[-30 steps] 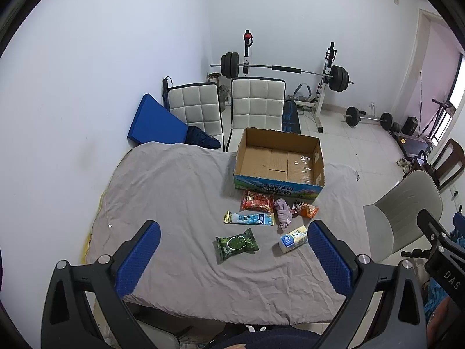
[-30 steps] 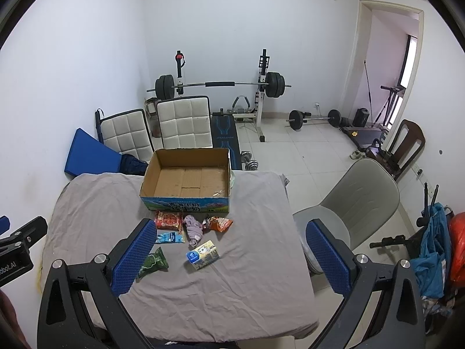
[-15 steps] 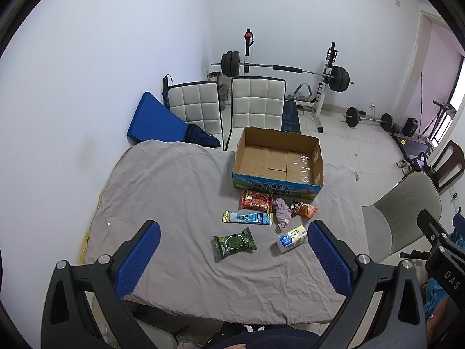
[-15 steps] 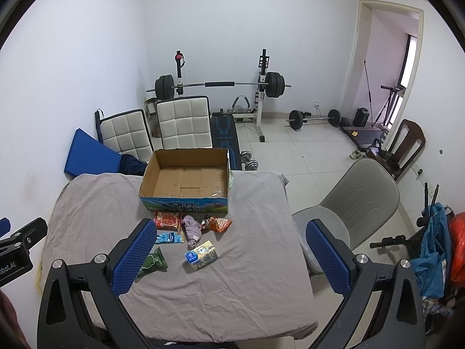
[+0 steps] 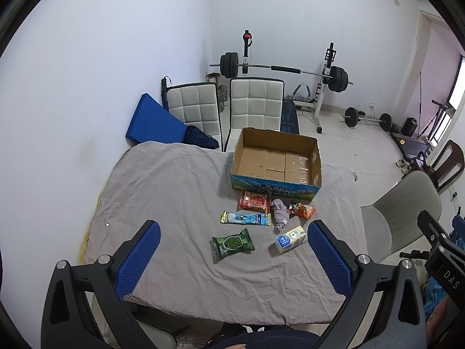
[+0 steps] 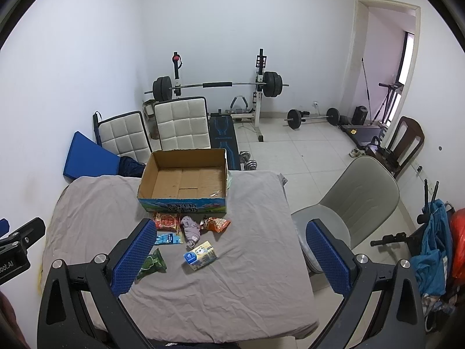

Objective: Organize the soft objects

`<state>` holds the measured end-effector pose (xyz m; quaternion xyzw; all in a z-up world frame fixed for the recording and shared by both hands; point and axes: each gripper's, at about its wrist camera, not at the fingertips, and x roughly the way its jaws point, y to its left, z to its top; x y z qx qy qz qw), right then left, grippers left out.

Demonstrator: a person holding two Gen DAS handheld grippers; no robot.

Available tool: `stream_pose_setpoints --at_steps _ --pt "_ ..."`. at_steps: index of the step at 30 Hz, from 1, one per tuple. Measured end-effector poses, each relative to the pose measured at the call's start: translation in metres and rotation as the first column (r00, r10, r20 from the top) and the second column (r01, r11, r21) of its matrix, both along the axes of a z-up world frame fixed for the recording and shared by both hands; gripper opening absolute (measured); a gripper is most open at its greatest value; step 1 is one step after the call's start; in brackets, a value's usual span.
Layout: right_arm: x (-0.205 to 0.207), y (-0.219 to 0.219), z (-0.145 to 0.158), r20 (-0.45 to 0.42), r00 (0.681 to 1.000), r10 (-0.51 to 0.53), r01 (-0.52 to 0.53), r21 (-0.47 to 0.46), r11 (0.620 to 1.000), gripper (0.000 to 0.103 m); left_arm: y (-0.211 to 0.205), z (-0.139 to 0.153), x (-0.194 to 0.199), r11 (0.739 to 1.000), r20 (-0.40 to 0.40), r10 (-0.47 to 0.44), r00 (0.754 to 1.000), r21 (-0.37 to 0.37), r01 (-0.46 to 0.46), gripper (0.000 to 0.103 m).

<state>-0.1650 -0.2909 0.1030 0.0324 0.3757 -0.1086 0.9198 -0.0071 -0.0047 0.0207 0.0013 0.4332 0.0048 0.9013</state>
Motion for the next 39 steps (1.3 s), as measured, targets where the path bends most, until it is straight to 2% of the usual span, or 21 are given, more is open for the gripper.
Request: stream_pose_setpoints --at_steps 6,12,16,20,24,26,28,30,34,37,39 --pt "0.0 0.001 -0.005 -0.006 1.0 -0.005 0.005 0.001 1.0 0.103 0.0 0.0 0.002 1.0 -0.006 -0.004 1.0 -0.012 0.004 0.103" --pt "0.017 -0.005 -0.028 -0.059 0.998 -0.001 0.003 0.032 0.999 0.103 -0.002 -0.023 0.022 1.0 -0.041 -0.013 0.999 -0.022 0.012 0.103" --pt "0.053 -0.012 -0.074 -0.18 0.983 0.018 -0.001 0.093 0.996 0.103 -0.001 -0.063 0.055 0.999 -0.093 -0.037 0.995 0.019 0.039 0.103" --pt "0.097 -0.018 -0.144 -0.333 0.942 0.039 0.012 0.15 0.989 0.103 0.002 -0.113 0.087 0.996 -0.178 -0.059 0.982 0.055 0.069 0.103" --pt "0.137 -0.023 -0.234 -0.493 0.868 0.062 0.051 0.213 0.976 0.103 0.005 -0.178 0.12 0.992 -0.305 -0.073 0.949 0.075 0.1 0.103" --pt "0.153 -0.022 -0.277 -0.549 0.832 0.08 0.065 0.239 0.969 0.103 0.006 -0.218 0.136 0.989 -0.386 -0.08 0.919 0.082 0.121 0.103" --pt "0.169 -0.021 -0.319 -0.599 0.797 0.076 0.106 0.262 0.959 0.103 0.002 -0.247 0.144 0.985 -0.434 -0.09 0.896 0.097 0.146 0.103" --pt "0.182 -0.02 -0.357 -0.643 0.763 0.067 0.151 0.278 0.949 0.103 0.002 -0.282 0.155 0.975 -0.486 -0.083 0.87 0.142 0.172 0.103" --pt "0.205 -0.019 -0.416 -0.708 0.704 0.059 0.263 0.337 0.904 0.103 0.005 -0.334 0.175 0.965 -0.561 -0.09 0.823 0.157 0.212 0.103" --pt "0.22 -0.013 -0.437 -0.721 0.691 0.054 0.306 0.36 0.881 0.103 0.003 -0.366 0.188 0.953 -0.609 -0.104 0.786 0.164 0.253 0.103" --pt "0.231 -0.008 -0.449 -0.729 0.683 0.039 0.323 0.35 0.88 0.101 0.002 -0.382 0.193 0.949 -0.638 -0.124 0.76 0.147 0.277 0.103"
